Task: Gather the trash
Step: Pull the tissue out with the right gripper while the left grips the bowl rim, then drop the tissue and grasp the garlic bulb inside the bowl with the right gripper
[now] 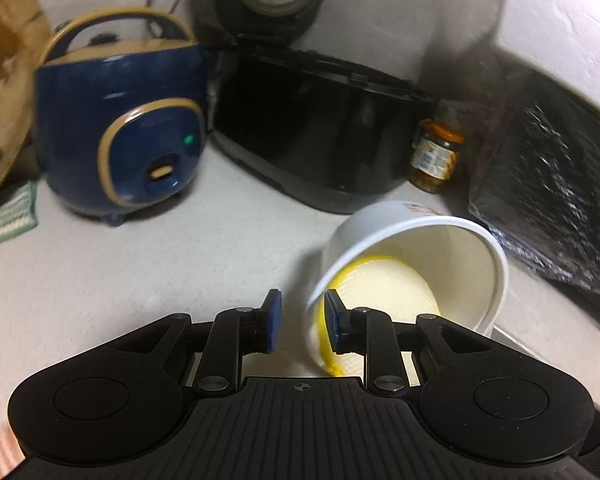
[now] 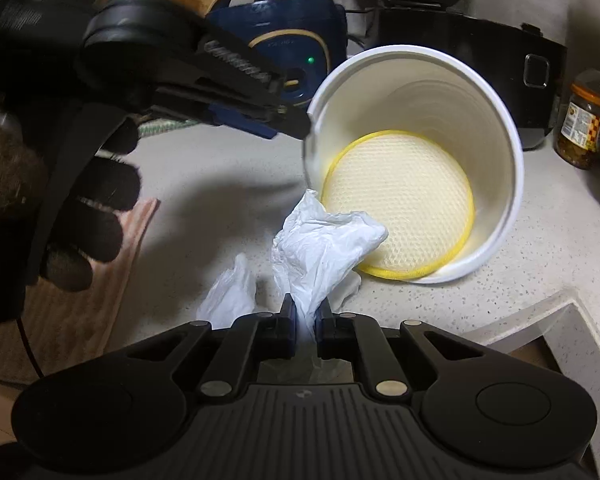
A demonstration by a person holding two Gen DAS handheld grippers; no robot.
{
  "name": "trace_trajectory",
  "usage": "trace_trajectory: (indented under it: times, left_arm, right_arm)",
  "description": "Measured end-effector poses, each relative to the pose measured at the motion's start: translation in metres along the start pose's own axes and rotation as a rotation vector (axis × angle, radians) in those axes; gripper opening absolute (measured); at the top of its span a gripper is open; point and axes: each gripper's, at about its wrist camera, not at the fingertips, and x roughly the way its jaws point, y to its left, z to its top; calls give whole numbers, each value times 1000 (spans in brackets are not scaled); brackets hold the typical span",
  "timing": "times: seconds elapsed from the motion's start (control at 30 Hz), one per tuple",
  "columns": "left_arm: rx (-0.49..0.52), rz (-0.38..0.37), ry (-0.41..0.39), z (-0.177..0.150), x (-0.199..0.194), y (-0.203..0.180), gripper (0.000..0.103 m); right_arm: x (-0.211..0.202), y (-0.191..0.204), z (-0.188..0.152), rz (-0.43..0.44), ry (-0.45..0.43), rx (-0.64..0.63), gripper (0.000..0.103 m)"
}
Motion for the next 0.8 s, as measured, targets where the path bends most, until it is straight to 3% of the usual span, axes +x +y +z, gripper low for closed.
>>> trace_trajectory:
  times: [0.1,0.17,0.23,0.3,0.4,0.57,0.7,0.8]
  left_arm:
    - [31,-16,-11,-1,2,-5,29]
    - [27,-2,-4,0,9,-4,30]
    - [19,-3,-8,2,15,-3,30]
    - [13,-16,-14,5,21,-2,30]
    - [-7,-20,-11,10,30,2,30]
    - [-26,-56,-4,13,43,2,31]
    - [-40,-78,-20,13,51,1,28]
    - [-48,-103,8,11,60,2,22]
  right_arm:
    - [-3,5,3,-31,-21,-38,10]
    - [-5,2,5,-40,-19,-30,17]
    - [-9,-4,9,-51,-31,-10,44]
    - [-18,-11,12,-69,-70,10,51]
    - [-40,-19,18,-113,-147,45,51]
    - [-68,-31,32,-292,-284,103,57]
    - [-61,-55,34,-374,-263,171,57]
    - [-53,-71,27,-379,-220,243,57]
